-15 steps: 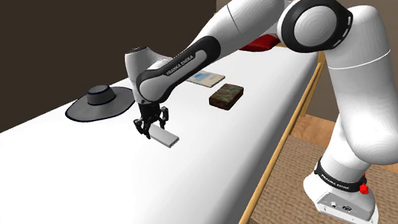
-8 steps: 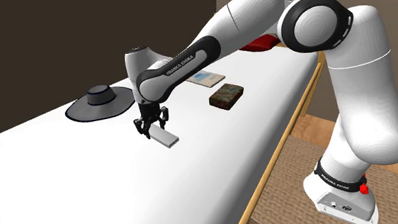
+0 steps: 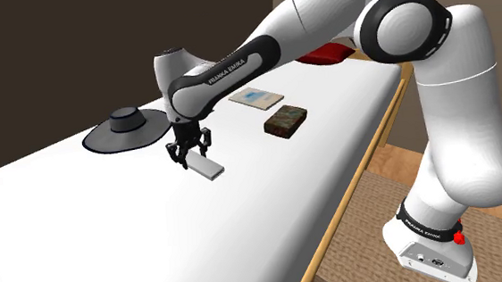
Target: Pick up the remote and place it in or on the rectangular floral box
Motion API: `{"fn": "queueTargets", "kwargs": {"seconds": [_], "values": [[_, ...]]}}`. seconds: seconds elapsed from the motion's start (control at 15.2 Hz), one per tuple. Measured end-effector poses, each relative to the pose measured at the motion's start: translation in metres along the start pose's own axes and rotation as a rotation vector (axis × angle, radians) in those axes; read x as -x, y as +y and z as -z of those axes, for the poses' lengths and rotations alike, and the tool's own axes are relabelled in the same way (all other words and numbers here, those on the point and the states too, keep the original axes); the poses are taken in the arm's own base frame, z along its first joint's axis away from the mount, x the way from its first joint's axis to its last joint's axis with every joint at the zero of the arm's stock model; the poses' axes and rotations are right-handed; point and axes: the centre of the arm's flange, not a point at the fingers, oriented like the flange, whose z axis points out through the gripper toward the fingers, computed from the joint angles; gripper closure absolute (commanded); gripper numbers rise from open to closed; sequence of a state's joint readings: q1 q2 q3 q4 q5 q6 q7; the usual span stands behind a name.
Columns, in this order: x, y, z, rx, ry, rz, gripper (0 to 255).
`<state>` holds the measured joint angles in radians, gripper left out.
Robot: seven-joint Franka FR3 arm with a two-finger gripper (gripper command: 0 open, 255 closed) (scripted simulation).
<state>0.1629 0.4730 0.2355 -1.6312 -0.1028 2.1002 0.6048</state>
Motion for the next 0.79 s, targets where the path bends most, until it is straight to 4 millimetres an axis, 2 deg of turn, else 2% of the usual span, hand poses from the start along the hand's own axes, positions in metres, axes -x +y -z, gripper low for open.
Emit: {"fn": "queueTargets", "kwargs": {"seconds": [0.79], "values": [[0.000, 0.001, 0.064, 0.000, 0.000, 0.000, 255]]}}
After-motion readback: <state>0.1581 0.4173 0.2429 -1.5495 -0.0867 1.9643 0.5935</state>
